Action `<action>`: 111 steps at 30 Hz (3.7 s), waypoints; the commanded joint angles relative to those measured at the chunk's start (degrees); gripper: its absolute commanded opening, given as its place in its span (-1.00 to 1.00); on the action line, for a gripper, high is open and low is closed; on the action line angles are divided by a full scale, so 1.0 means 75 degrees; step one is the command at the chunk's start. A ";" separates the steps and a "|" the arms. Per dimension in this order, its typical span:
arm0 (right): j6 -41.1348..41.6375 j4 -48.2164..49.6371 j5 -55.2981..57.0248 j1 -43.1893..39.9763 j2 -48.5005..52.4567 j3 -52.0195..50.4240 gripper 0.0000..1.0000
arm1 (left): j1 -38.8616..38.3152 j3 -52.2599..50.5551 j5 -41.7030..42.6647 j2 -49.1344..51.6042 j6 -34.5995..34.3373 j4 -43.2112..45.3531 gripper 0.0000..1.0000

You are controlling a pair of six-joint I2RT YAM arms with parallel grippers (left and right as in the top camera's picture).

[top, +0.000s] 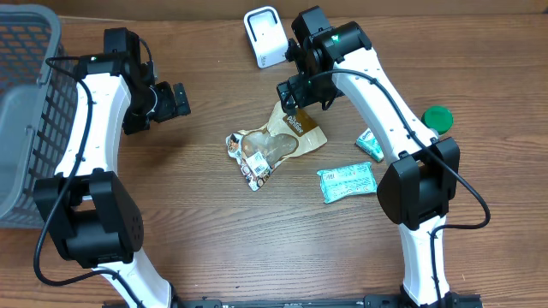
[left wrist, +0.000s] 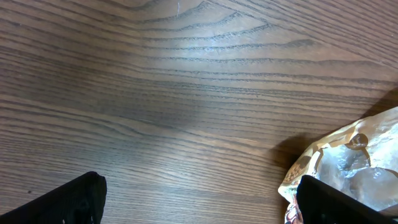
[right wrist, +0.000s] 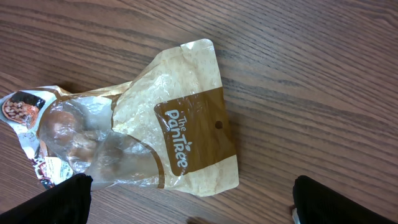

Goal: Scan the item barcode

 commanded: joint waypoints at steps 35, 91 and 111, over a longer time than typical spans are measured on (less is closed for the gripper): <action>0.0026 0.0044 0.0038 -0.0006 -0.0265 -0.0064 1.00 | 0.0000 0.0154 -0.0017 -0.0029 0.0061 0.0026 0.99; 0.0000 0.2999 0.0662 -0.2136 -1.5233 -1.0072 1.00 | 0.0000 0.0157 -0.0020 -0.0029 0.0064 0.0026 0.99; 0.0000 1.2324 -0.0542 -0.2320 -1.7174 -1.5046 1.00 | 0.0000 0.0154 -0.0017 -0.0029 0.0061 0.0026 0.99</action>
